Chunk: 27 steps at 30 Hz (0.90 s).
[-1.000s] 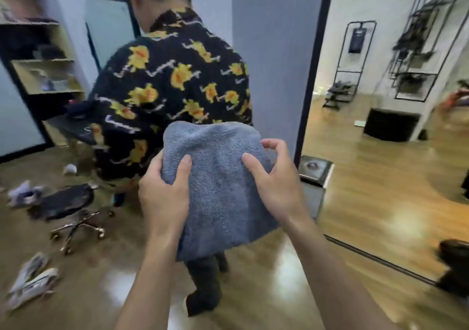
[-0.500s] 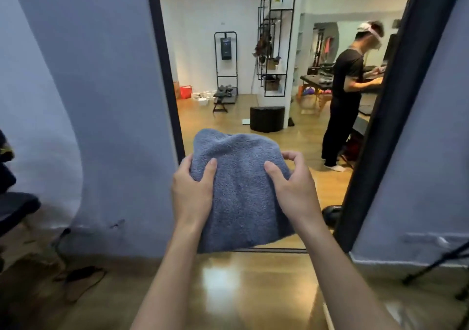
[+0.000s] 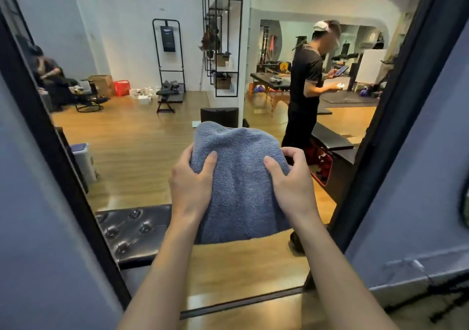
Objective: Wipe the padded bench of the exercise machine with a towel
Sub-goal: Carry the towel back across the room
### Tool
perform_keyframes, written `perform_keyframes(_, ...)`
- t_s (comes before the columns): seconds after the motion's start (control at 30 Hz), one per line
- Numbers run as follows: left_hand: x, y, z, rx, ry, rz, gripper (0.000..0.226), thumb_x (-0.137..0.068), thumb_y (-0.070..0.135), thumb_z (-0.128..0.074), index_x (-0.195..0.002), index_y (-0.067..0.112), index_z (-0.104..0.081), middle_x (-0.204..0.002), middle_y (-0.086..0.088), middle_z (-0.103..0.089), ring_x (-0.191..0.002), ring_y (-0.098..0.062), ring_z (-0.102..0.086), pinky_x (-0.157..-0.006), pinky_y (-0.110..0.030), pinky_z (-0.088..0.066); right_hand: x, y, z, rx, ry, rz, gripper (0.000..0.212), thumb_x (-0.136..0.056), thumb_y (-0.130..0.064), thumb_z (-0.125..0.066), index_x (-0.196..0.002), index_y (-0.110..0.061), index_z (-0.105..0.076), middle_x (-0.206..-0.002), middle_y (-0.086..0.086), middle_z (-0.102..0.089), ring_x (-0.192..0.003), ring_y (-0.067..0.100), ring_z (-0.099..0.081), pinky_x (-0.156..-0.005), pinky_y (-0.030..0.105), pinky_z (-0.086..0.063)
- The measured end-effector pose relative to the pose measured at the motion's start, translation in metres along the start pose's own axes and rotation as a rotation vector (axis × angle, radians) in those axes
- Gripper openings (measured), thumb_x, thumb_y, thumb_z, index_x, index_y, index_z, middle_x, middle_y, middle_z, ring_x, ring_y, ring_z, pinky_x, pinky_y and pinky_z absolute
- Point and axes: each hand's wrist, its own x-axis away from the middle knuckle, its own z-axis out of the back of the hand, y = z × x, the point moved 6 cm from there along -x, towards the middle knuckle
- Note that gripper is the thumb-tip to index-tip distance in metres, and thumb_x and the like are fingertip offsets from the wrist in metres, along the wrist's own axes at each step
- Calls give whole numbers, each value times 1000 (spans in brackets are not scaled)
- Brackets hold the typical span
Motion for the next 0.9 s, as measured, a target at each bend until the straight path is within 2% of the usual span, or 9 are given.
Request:
perform_keyframes(0.1, -72, -33, -48, 20, -11, 4, 36, -88, 32, -66, -121, 18, -65, -104, 3, -72, -95, -15, -66, -85, -32, -50, -81, 33, -32, 19, -5, -5, 28, -89, -42, -62, -112, -31, -48, -95, -17, -61, -81, -11, -59, -61, 13, -43)
perform_keyframes(0.23, -176, -79, -110, 8, 13, -7, 32, -88, 33, -67, -118, 22, -65, -98, 10, -70, -90, -11, -65, -79, -27, -47, -194, 80, -84, -38, -25, 0, 23, -88, -40, -63, -105, -35, -48, -90, -18, -61, -78, -18, -56, -54, 4, -41)
perform_keyframes(0.4, -316, -119, -167, 1, 45, 22, 38, -87, 38, -66, -122, 23, -64, -103, 9, -72, -94, -11, -66, -86, -33, -52, -344, 119, -158, -105, -94, -46, 19, -85, -45, -64, -95, -45, -48, -93, -14, -67, -74, -9, -62, -57, 18, -45)
perform_keyframes(0.5, -404, -145, -190, -6, 69, 31, 35, -87, 39, -65, -119, 23, -64, -99, 12, -71, -92, -10, -67, -81, -31, -52, -429, 129, -213, -96, -110, -18, 19, -84, -46, -65, -94, -45, -48, -88, -16, -67, -73, -12, -61, -50, 11, -43)
perform_keyframes(0.53, -434, -156, -197, -10, 84, 24, 33, -87, 39, -65, -117, 24, -65, -97, 13, -71, -90, -8, -67, -79, -30, -51, -458, 134, -233, -100, -120, -9, 20, -83, -47, -65, -94, -45, -48, -89, -15, -67, -73, -10, -62, -52, 11, -43)
perform_keyframes(0.67, -558, -213, -222, -29, 126, -6, 33, -88, 39, -64, -116, 24, -66, -97, 11, -72, -89, -9, -67, -78, -31, -53, -569, 163, -328, -139, -169, 23, 22, -80, -49, -65, -94, -46, -48, -97, -8, -69, -82, 6, -67, -70, 34, -54)
perform_keyframes(0.8, -689, -280, -247, -10, 154, -6, 31, -88, 40, -64, -115, 25, -66, -96, 11, -72, -88, -7, -67, -75, -28, -53, -678, 194, -429, -153, -188, 43, 22, -76, -51, -65, -90, -52, -49, -92, -8, -71, -77, 2, -68, -66, 30, -52)
perform_keyframes(0.9, -793, -320, -266, -15, 163, -17, 30, -88, 39, -64, -115, 25, -66, -97, 12, -71, -87, -6, -66, -74, -27, -52, -766, 211, -502, -170, -184, 35, 25, -72, -53, -65, -91, -51, -49, -95, -7, -70, -82, 7, -68, -71, 34, -53)
